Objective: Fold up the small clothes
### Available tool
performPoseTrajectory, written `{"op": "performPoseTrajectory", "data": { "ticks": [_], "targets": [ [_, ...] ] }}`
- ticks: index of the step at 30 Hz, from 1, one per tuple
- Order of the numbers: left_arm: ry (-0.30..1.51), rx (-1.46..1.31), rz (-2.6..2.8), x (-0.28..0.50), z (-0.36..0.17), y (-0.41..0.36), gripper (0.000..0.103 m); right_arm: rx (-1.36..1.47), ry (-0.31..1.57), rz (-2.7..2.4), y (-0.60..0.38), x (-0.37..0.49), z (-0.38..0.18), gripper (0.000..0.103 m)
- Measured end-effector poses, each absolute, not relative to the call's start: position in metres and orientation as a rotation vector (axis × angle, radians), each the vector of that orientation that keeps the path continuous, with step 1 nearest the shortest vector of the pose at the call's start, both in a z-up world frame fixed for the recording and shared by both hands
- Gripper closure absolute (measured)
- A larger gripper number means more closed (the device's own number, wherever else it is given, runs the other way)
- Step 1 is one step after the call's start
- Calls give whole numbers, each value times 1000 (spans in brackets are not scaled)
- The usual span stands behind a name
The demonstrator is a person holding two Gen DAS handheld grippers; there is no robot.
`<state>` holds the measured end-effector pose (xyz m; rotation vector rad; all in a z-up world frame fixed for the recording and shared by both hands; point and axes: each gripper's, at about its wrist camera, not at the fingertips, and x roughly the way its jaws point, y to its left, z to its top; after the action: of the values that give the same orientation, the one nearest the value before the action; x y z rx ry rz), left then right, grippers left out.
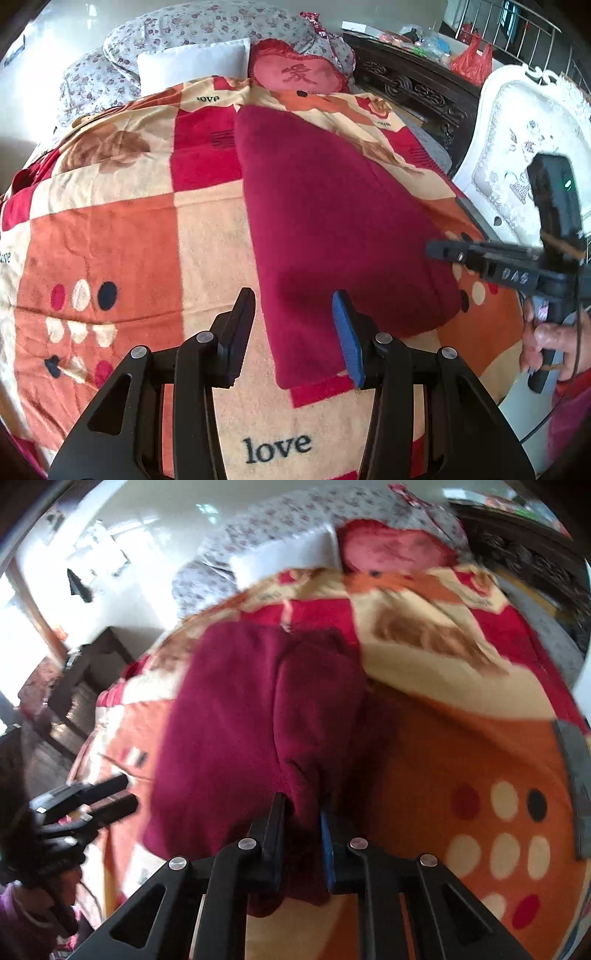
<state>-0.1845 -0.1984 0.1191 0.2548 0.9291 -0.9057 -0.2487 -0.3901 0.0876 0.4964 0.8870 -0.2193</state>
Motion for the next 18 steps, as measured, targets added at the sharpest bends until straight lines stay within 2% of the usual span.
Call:
{"op": "performPoseTrajectory", "data": {
  "ticks": [4, 14, 18],
  "targets": [
    [959, 291, -897, -185, 103, -212, 60, 537, 908, -230, -391, -247, 66, 88],
    [946, 272, -882, -180, 106, -217, 60, 537, 783, -234, -388, -253, 118, 82],
    [925, 279, -851, -174, 109, -226, 60, 517, 775, -212, -383, -229, 117, 82]
  ]
}}
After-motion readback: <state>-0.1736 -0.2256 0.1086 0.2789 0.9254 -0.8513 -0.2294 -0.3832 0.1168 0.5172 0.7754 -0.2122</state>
